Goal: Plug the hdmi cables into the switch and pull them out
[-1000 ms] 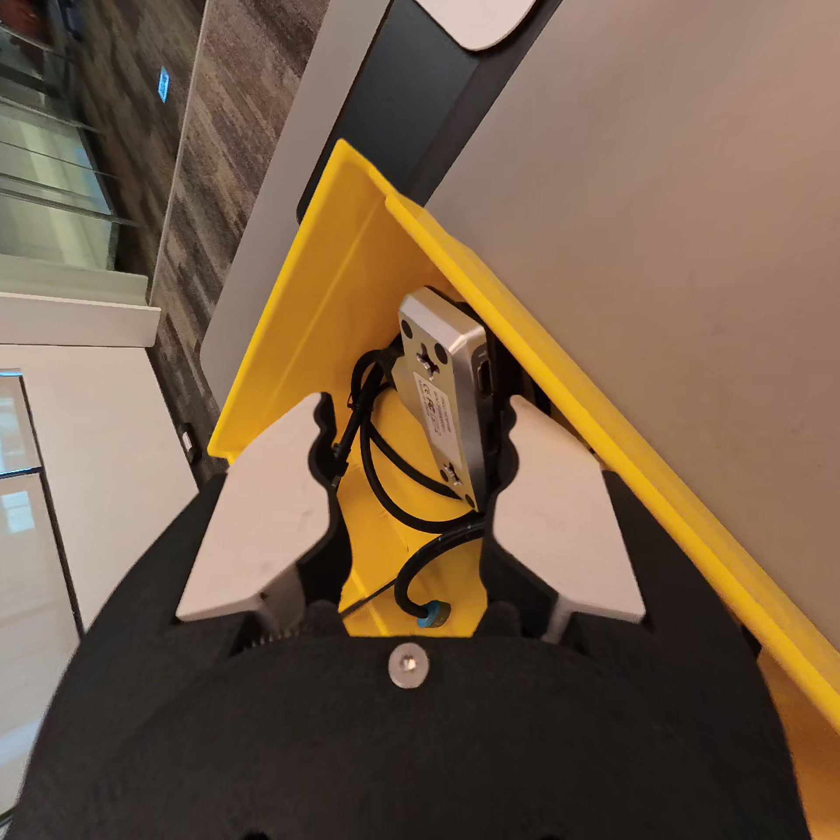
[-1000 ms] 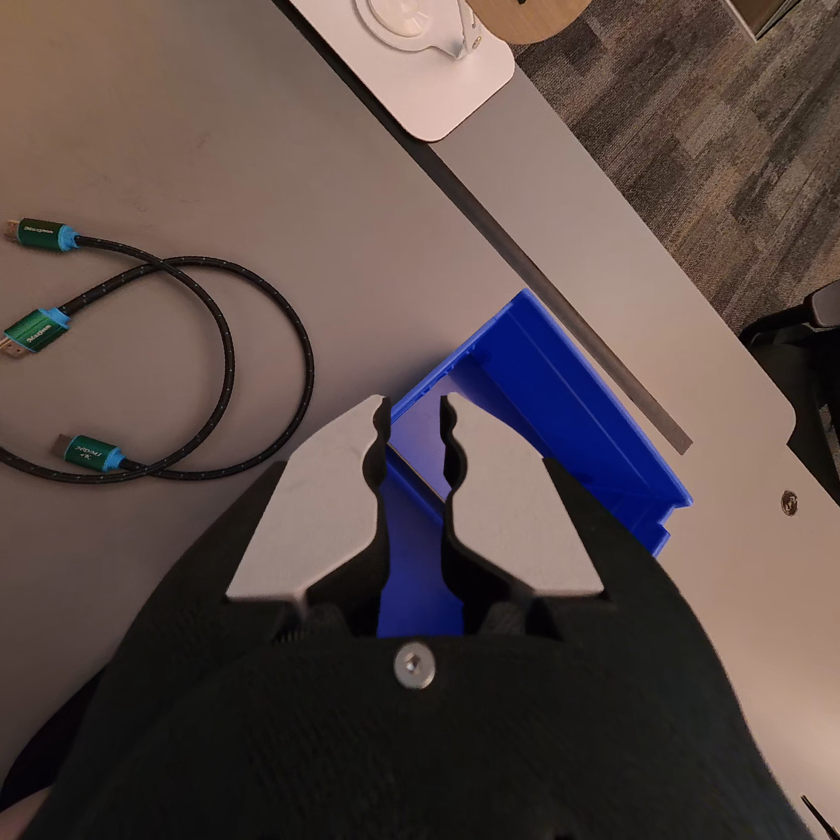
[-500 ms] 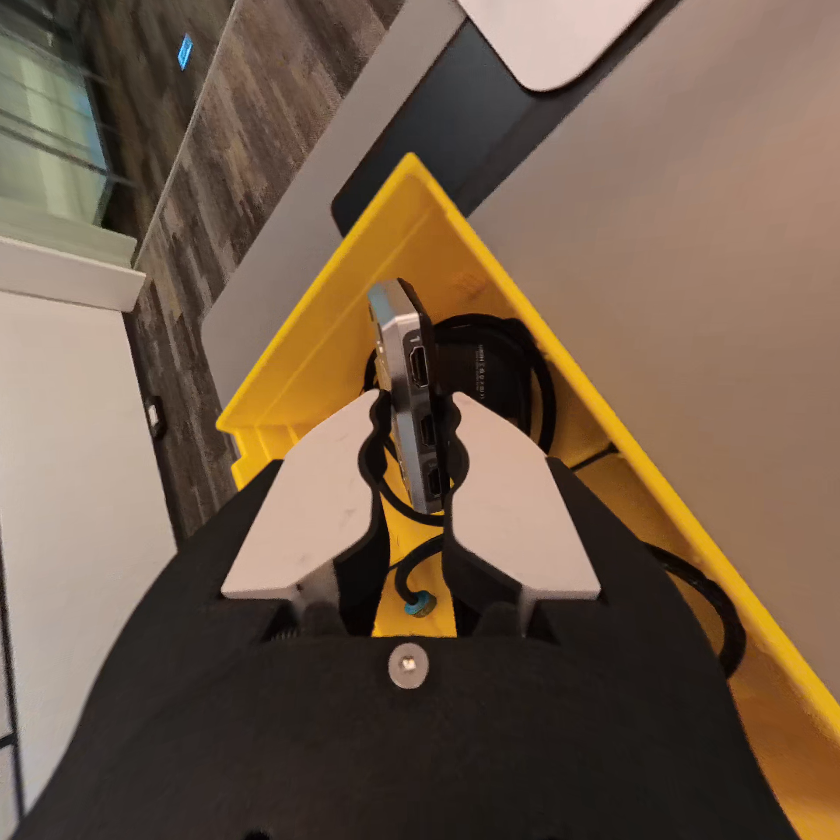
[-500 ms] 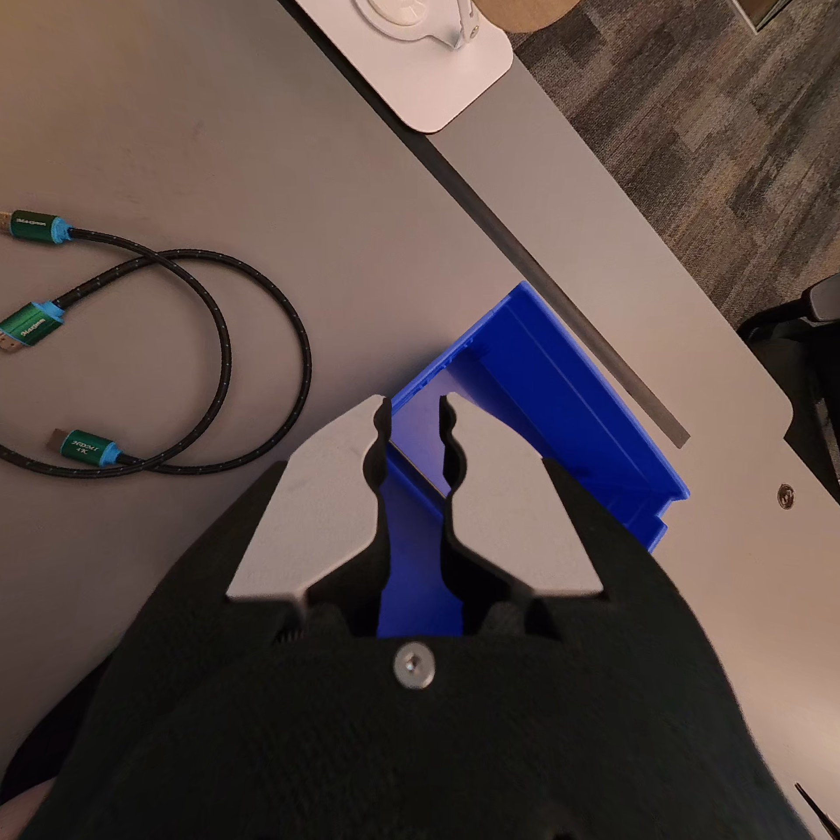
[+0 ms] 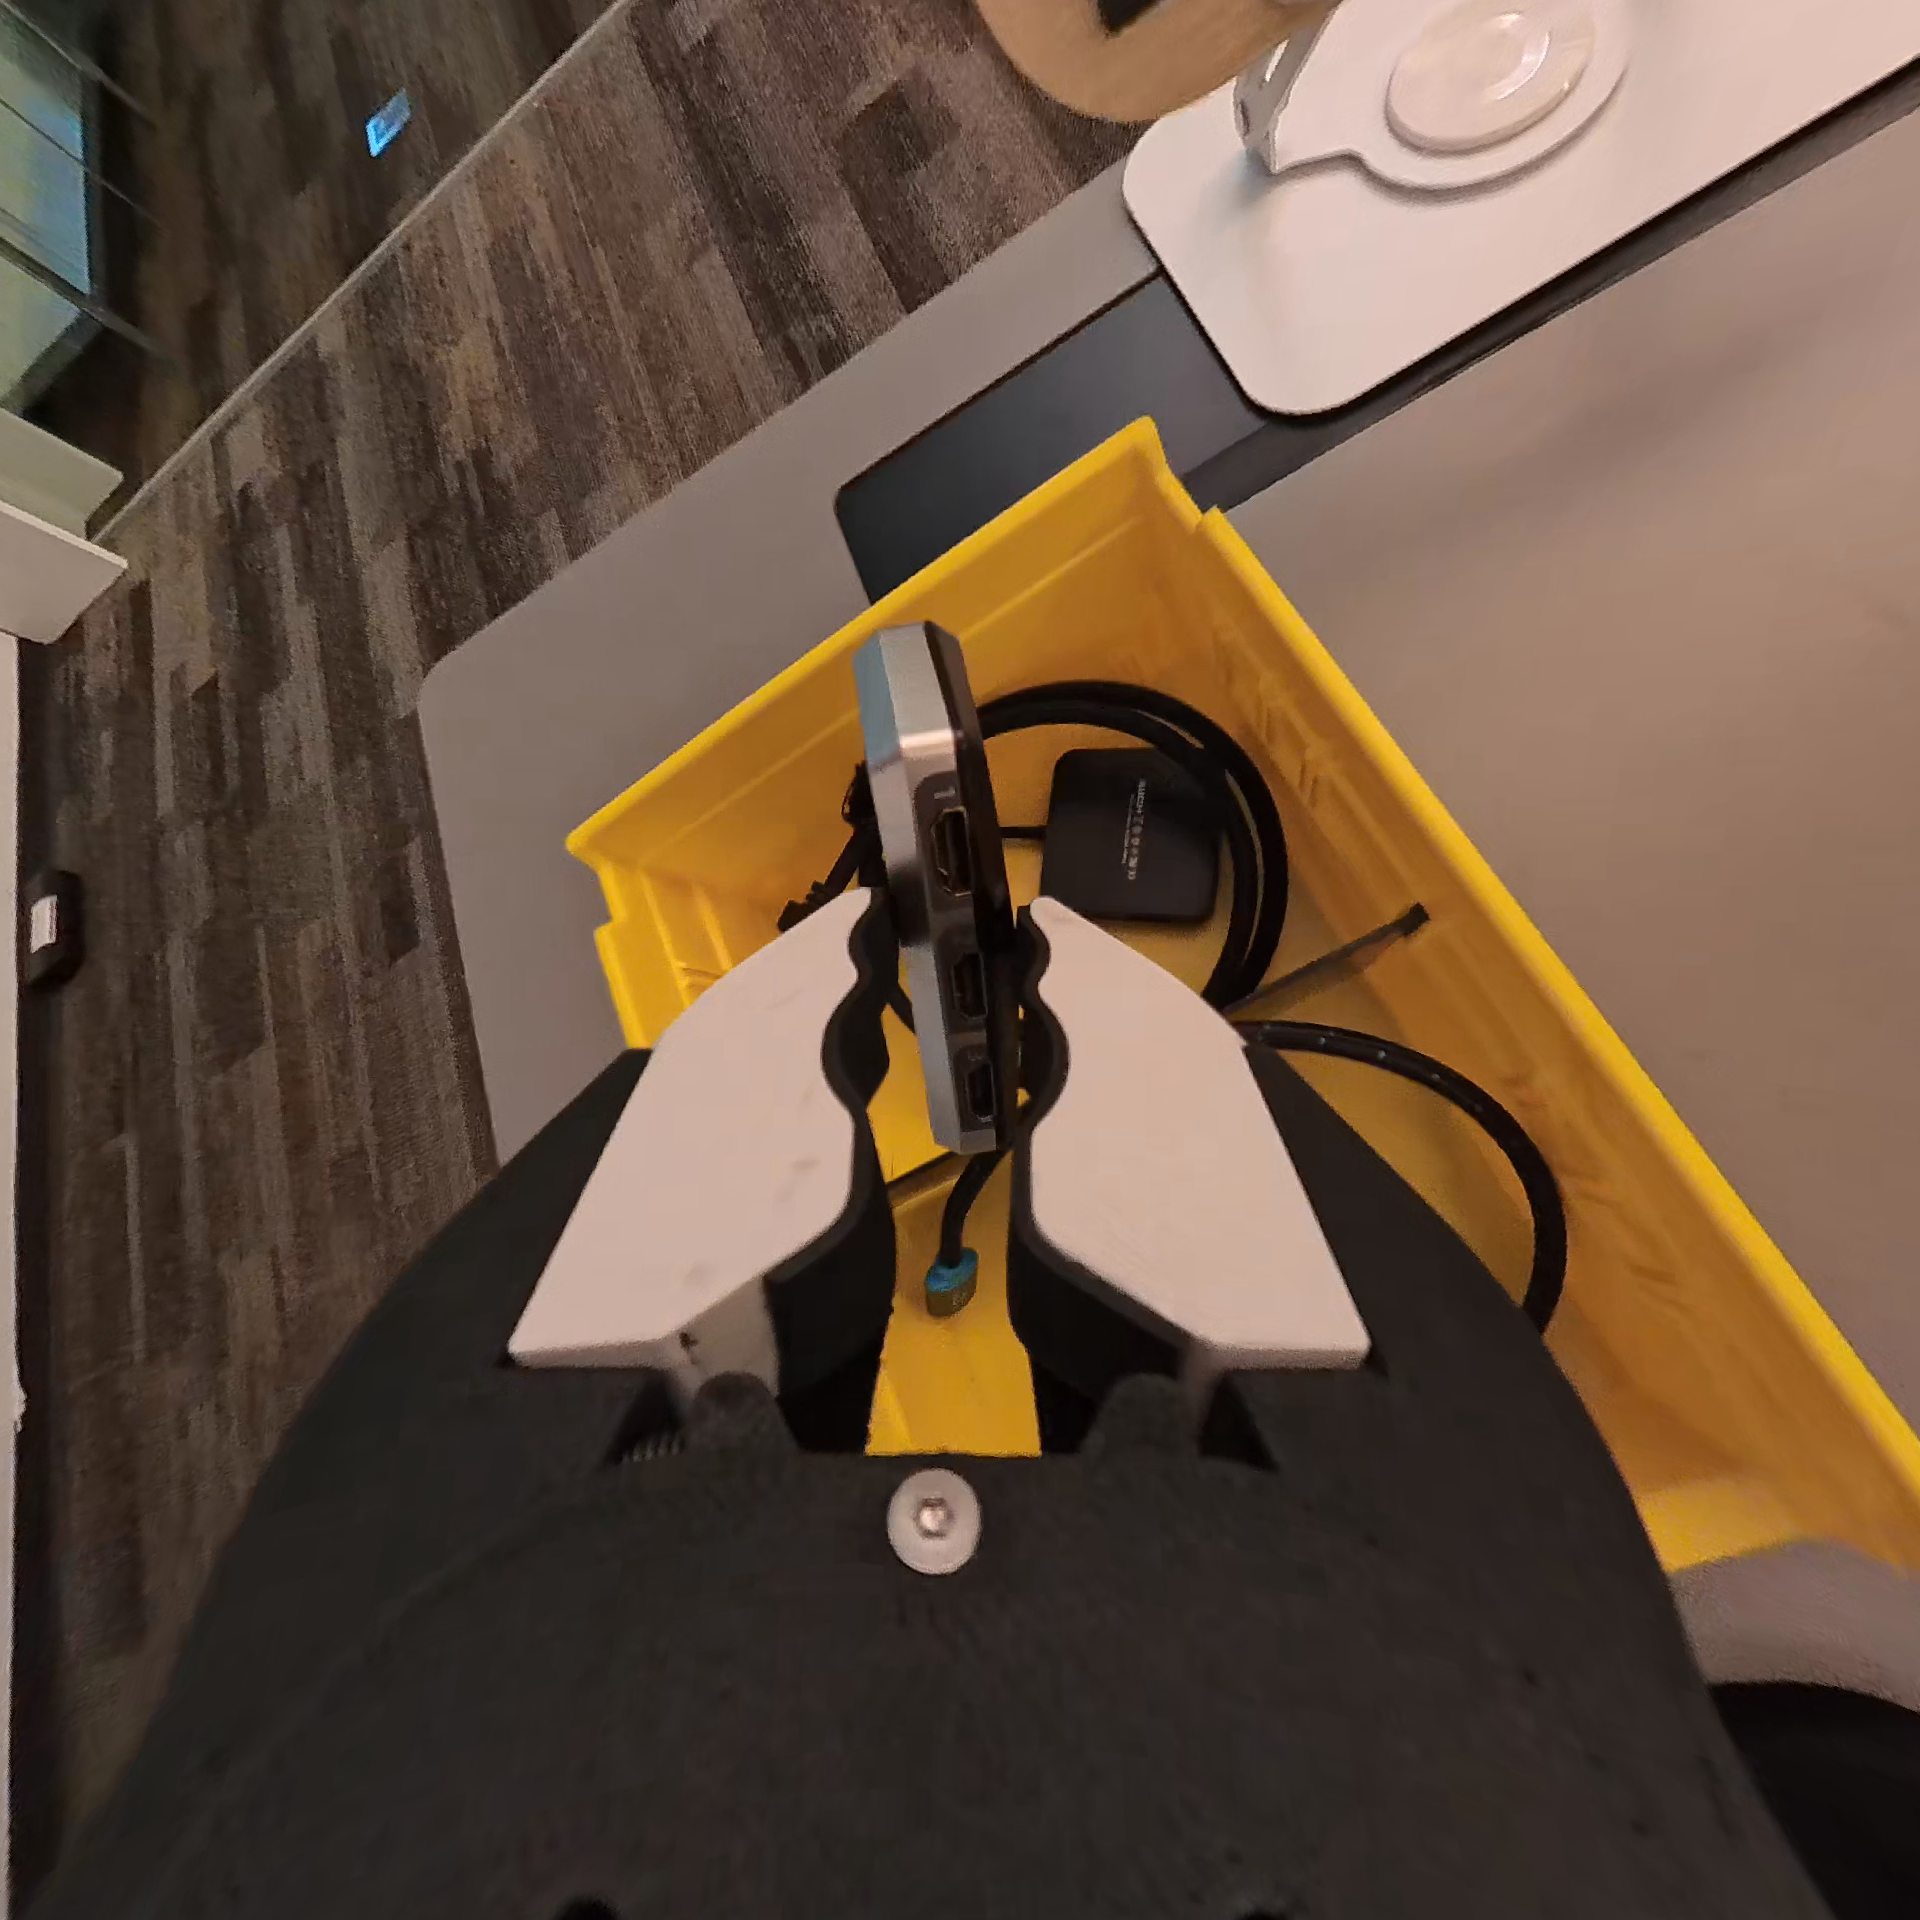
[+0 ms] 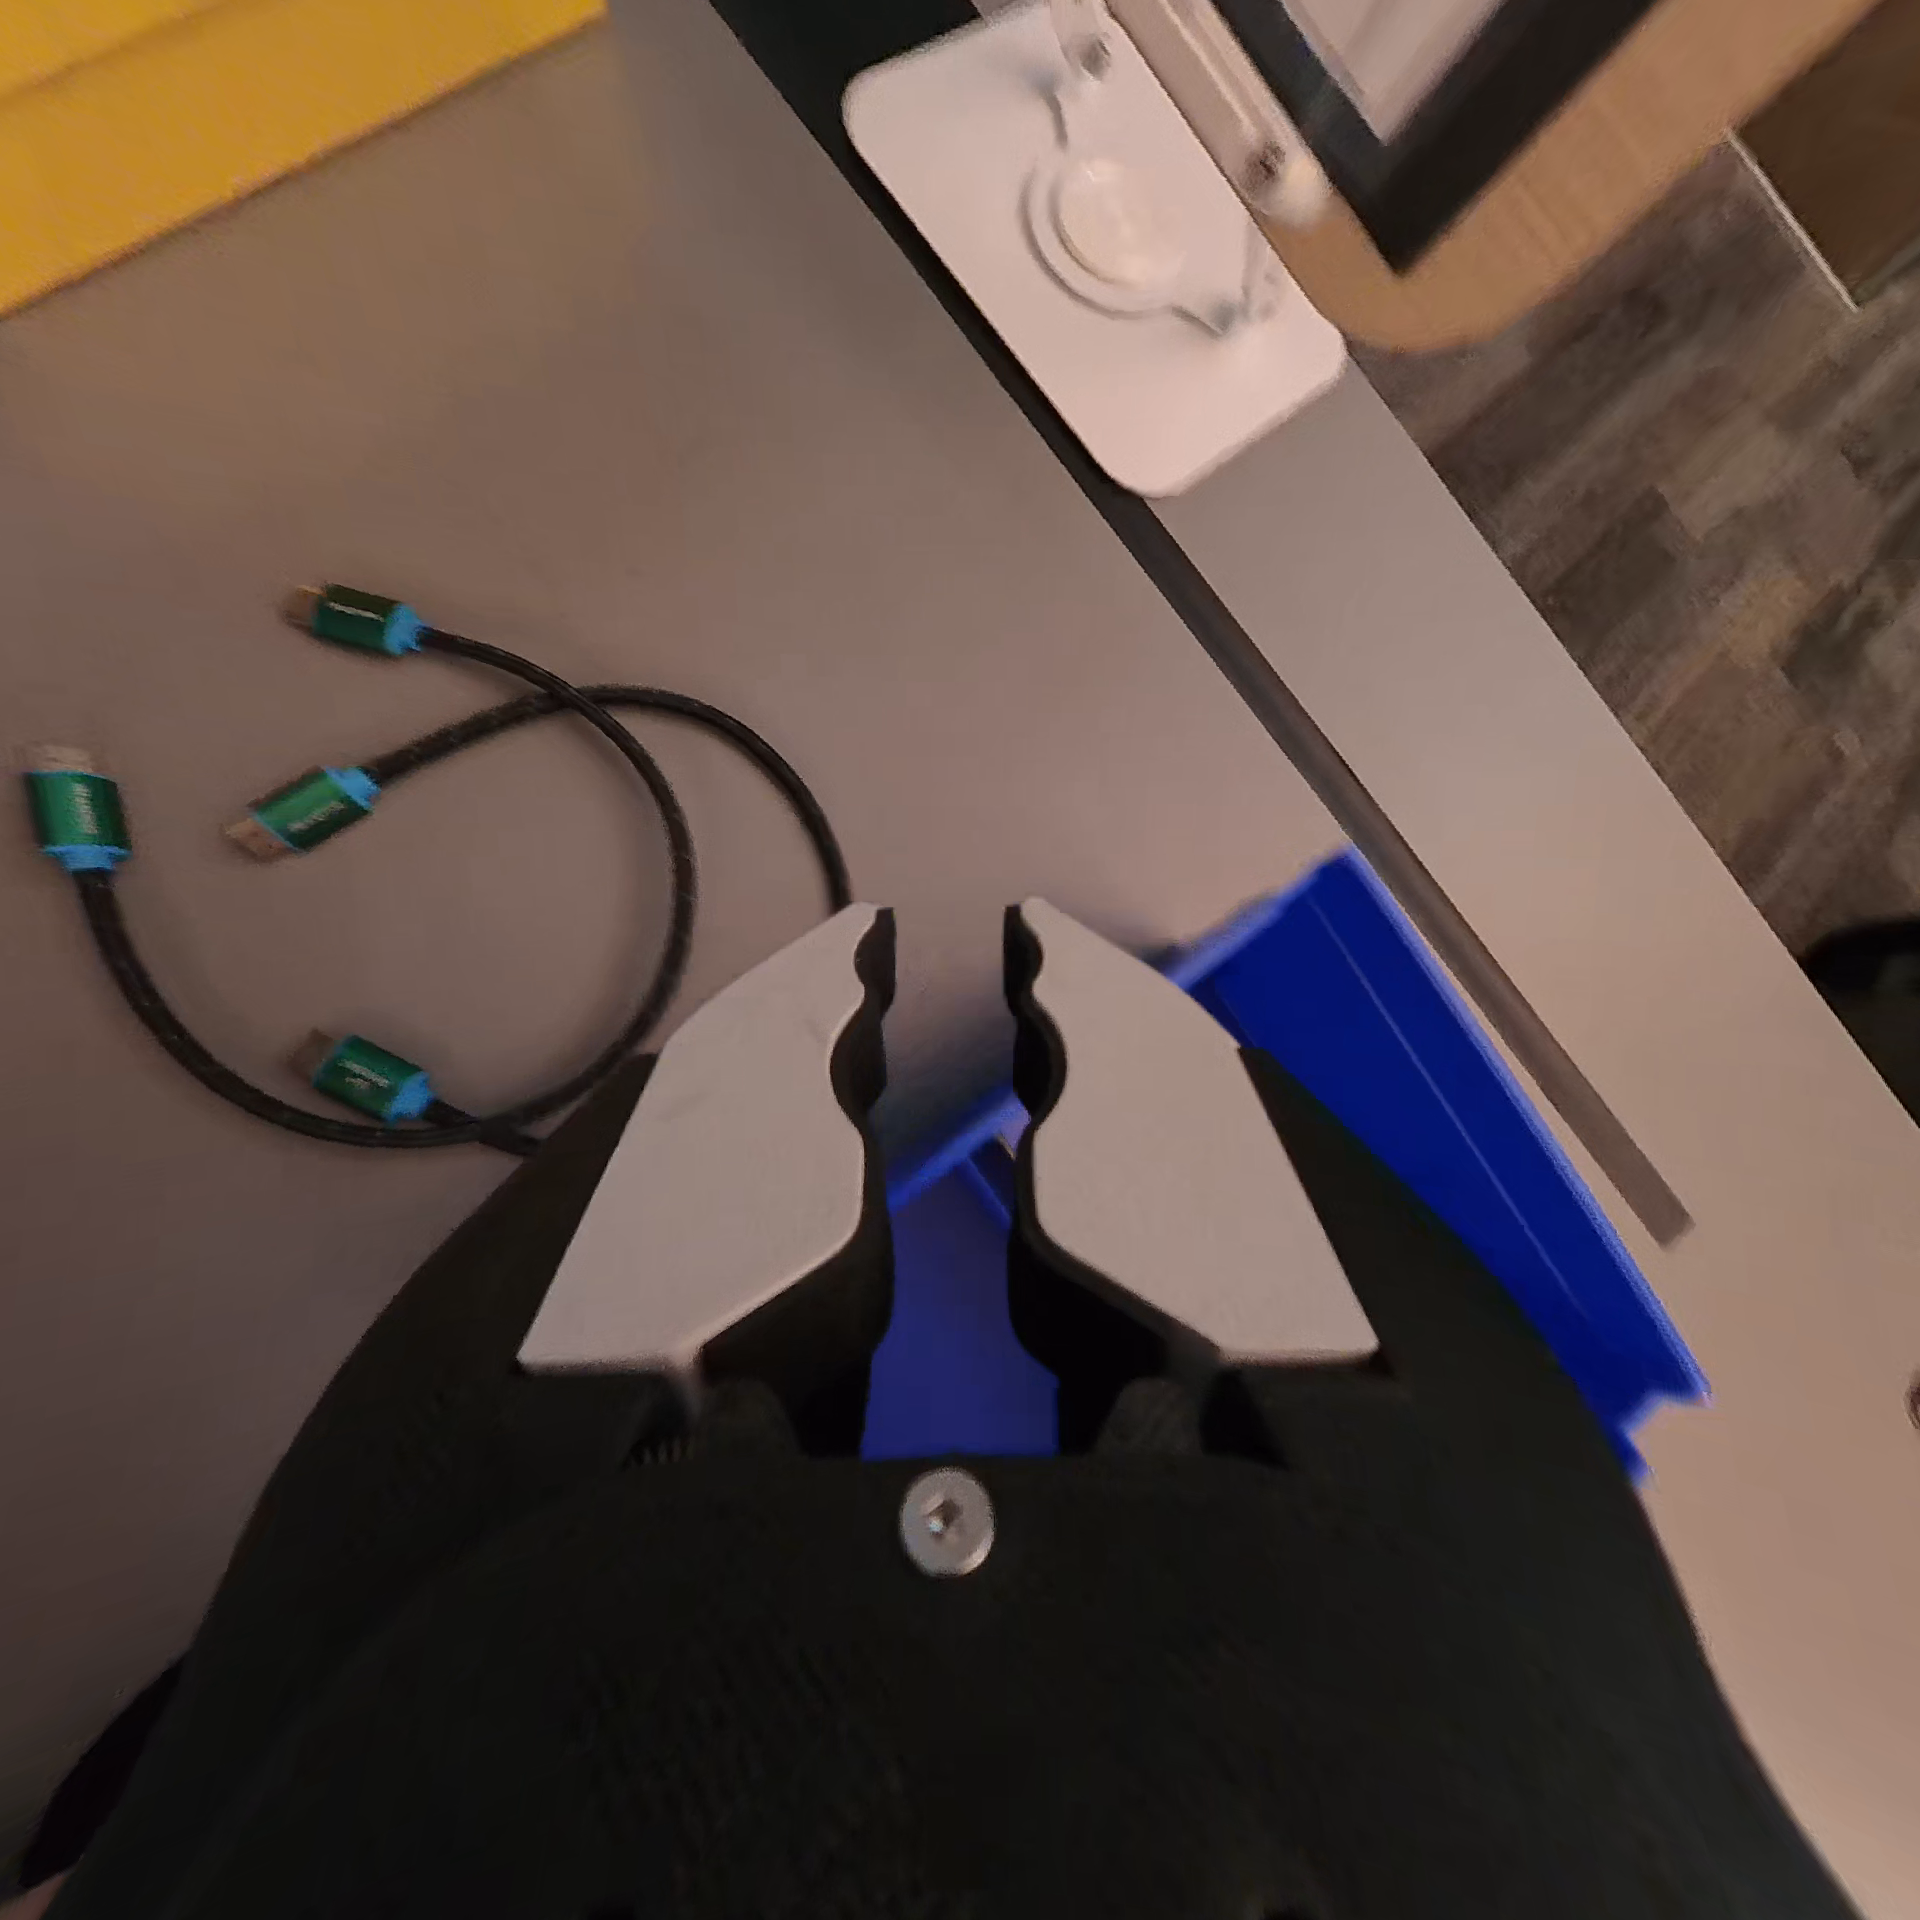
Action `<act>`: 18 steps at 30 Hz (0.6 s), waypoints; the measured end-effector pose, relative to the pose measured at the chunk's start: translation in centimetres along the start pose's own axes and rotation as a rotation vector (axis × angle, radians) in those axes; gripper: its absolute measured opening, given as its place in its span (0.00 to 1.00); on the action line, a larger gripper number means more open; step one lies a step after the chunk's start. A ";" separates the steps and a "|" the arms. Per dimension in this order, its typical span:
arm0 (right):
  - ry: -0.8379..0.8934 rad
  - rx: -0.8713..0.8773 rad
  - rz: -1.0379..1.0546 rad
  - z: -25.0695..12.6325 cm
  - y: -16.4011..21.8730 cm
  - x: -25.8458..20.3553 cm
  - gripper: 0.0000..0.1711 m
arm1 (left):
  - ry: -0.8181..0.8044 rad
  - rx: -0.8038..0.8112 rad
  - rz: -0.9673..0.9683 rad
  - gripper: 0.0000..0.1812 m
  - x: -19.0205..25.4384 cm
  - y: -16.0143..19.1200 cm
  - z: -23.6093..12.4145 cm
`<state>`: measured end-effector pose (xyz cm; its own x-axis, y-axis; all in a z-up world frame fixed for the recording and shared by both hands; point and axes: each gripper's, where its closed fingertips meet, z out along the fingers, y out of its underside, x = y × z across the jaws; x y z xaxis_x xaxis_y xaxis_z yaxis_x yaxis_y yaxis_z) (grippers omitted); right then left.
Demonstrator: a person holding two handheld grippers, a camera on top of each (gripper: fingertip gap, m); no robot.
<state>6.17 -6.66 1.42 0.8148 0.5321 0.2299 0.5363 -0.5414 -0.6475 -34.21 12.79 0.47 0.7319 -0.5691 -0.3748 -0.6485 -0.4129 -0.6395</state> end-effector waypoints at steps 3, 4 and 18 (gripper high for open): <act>-0.097 0.097 -0.049 0.8 -2.8 -2.9 0.12 | 0.009 0.066 -0.019 0.11 -0.2 -1.0 -2.3; -0.133 0.139 -0.067 1.1 -4.0 -4.1 0.12 | 0.009 0.093 -0.018 0.11 -0.2 -1.4 -3.1; -0.253 0.741 -0.391 7.2 -21.9 -19.1 0.41 | -0.070 0.386 0.103 0.11 2.1 -5.8 -14.5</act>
<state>-22.68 -0.32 5.98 0.4818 0.7673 0.4233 0.4147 0.2259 -0.8815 -31.99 3.70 13.11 0.6879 -0.5388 -0.4863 -0.6030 -0.0514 -0.7961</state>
